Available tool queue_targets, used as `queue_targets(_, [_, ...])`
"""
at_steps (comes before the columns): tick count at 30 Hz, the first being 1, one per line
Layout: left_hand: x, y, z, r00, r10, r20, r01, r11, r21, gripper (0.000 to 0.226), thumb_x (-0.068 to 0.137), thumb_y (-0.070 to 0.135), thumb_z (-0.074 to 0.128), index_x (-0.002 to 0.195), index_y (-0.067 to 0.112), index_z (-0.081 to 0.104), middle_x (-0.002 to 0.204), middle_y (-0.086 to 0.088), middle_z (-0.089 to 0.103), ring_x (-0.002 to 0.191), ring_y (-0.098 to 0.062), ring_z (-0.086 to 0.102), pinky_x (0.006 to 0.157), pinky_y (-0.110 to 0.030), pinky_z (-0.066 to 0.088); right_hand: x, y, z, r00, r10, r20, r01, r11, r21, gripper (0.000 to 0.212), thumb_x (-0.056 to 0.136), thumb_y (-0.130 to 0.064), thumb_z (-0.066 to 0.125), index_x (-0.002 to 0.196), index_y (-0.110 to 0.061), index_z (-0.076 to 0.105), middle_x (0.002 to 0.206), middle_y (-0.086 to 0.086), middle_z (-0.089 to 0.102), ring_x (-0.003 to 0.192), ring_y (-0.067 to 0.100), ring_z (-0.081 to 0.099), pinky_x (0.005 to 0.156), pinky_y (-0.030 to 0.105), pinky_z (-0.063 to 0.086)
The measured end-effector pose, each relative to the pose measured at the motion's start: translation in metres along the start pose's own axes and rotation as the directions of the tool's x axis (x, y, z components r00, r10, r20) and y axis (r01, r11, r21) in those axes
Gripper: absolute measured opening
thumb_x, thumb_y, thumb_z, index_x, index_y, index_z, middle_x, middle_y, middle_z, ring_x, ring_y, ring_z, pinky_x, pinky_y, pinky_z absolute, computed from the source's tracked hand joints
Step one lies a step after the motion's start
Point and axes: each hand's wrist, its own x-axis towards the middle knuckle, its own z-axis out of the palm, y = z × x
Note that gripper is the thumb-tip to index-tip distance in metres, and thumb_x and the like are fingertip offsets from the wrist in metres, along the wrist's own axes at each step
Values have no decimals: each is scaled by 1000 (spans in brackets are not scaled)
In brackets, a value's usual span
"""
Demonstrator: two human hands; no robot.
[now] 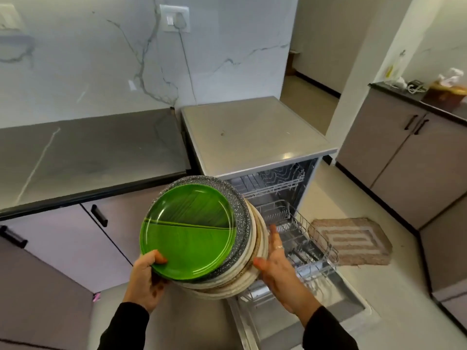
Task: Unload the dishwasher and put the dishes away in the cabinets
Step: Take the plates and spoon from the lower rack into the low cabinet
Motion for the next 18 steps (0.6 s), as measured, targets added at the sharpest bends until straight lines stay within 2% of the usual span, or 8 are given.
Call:
queue_targets(2, [1, -2, -7, 999, 12, 44, -13, 999, 32, 75, 49, 6, 48, 124, 10, 53, 111, -13, 59, 91, -29, 57, 68, -36, 54, 5, 8, 17, 989, 24, -143, -10, 995, 96, 95, 76, -31, 78, 145, -41, 13, 133, 3, 57, 116, 24, 61, 99, 49, 48])
queue_targets(4, [-2, -8, -8, 994, 29, 102, -36, 997, 70, 82, 53, 2, 45, 134, 12, 47, 107, -10, 61, 91, -29, 59, 62, -38, 57, 8, 18, 31, 945, 31, -327, -5, 997, 79, 74, 80, -34, 70, 140, -38, 26, 129, 1, 59, 112, 22, 64, 96, 47, 51])
queue_targets(5, [-4, -10, -9, 991, 43, 124, -53, 995, 79, 85, 53, 0, 44, 137, 15, 45, 105, -8, 62, 90, -29, 59, 61, -39, 57, 9, 24, 35, 916, 29, -400, -20, 999, 26, 70, 80, -43, 69, 137, -42, 29, 132, -1, 56, 115, 21, 62, 99, 47, 49])
queue_targets(7, [-8, -17, -7, 987, 29, 157, -45, 994, 100, 87, 55, -1, 43, 139, 20, 43, 107, -8, 62, 89, -28, 58, 57, -38, 58, 8, 36, 41, 866, 19, -499, -82, 991, -103, 76, 76, -65, 62, 141, -43, 28, 144, -5, 45, 126, 16, 52, 106, 45, 43])
queue_targets(10, [-11, -32, -8, 986, -29, 166, 5, 990, 144, 77, 65, -3, 44, 138, 22, 45, 114, -10, 62, 91, -29, 60, 58, -39, 59, 6, 52, 42, 795, 22, -607, -143, 978, -152, 84, 76, -76, 50, 146, -38, 24, 143, -11, 45, 127, 9, 50, 108, 41, 42])
queue_targets(12, [-10, -42, -6, 984, -71, 165, 44, 986, 162, 57, 80, -1, 45, 130, 24, 53, 109, -7, 69, 89, -29, 65, 61, -41, 60, 4, 60, 37, 757, 14, -653, -142, 979, -143, 77, 79, -75, 46, 144, -38, 29, 140, -12, 48, 125, 8, 50, 107, 40, 43])
queue_targets(14, [-10, -49, -3, 981, -135, 137, 108, 976, 190, 40, 86, 4, 48, 120, 23, 58, 94, -4, 74, 86, -29, 67, 59, -40, 60, 5, 66, 28, 738, 16, -674, -159, 976, -151, 70, 83, -70, 41, 144, -38, 31, 142, -12, 47, 128, 7, 47, 110, 38, 39])
queue_targets(18, [-5, -64, 3, 954, -298, 27, 286, 934, 214, 31, 85, 9, 48, 112, 8, 62, 76, -9, 75, 66, -28, 71, 56, -38, 58, 14, 75, 5, 782, 37, -622, -234, 943, -238, 60, 94, -56, 34, 147, -30, 28, 145, -14, 39, 132, 2, 36, 107, 22, 27])
